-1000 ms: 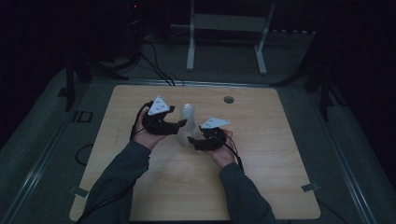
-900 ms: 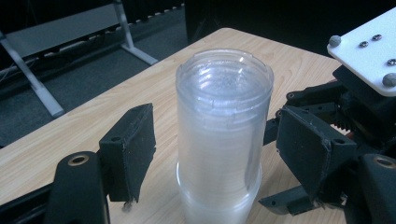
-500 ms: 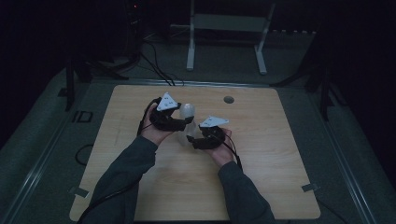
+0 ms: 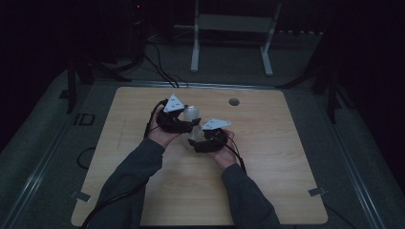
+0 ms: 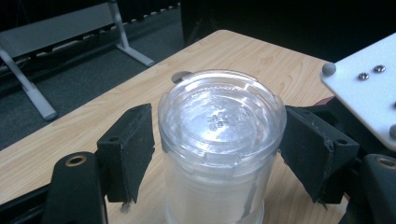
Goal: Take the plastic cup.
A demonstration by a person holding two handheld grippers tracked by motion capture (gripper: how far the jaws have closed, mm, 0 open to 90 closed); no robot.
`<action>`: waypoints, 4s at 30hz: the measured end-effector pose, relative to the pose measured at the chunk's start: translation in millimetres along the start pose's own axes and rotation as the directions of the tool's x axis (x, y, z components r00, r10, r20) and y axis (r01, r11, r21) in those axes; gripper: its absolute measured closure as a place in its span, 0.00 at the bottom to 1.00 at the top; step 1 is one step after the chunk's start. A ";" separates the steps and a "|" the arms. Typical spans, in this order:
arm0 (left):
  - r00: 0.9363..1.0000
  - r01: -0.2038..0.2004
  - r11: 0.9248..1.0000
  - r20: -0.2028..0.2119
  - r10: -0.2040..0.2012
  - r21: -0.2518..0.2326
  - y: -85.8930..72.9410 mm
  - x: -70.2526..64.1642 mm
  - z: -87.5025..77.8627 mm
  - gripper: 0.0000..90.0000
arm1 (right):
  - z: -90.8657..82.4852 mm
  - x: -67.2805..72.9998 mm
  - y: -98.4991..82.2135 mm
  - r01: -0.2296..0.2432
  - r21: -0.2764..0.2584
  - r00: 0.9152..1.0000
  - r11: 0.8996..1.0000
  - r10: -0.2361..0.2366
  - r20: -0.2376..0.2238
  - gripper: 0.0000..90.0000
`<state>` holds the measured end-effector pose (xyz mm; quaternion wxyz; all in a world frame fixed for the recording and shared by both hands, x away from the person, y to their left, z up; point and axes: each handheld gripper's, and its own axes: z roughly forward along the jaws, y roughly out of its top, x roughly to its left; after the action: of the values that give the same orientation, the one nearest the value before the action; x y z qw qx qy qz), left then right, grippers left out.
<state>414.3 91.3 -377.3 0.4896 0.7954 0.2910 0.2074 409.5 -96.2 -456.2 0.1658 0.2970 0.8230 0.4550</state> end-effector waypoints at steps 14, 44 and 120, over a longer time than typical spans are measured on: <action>1.000 0.020 1.000 0.003 -0.020 0.002 -0.3 -0.8 3.7 0.33 | 10.2 -1.2 0.7 -0.017 -0.054 1.000 0.998 0.017 -0.002 0.22; 0.999 0.050 0.998 0.008 -0.050 -0.031 -5.9 -1.0 1.0 0.37 | 11.4 1.1 -0.2 -0.008 -0.064 1.000 0.998 0.009 0.017 0.23; 0.997 0.074 0.972 0.050 -0.065 -0.221 48.7 8.3 -71.9 0.46 | 3.0 6.4 6.2 0.038 -0.090 0.998 0.995 -0.034 0.043 0.17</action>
<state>389.0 127.0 -301.9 0.5886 0.7290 0.2832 0.2047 408.4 -87.6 -452.5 0.2043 0.2838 0.8030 0.4826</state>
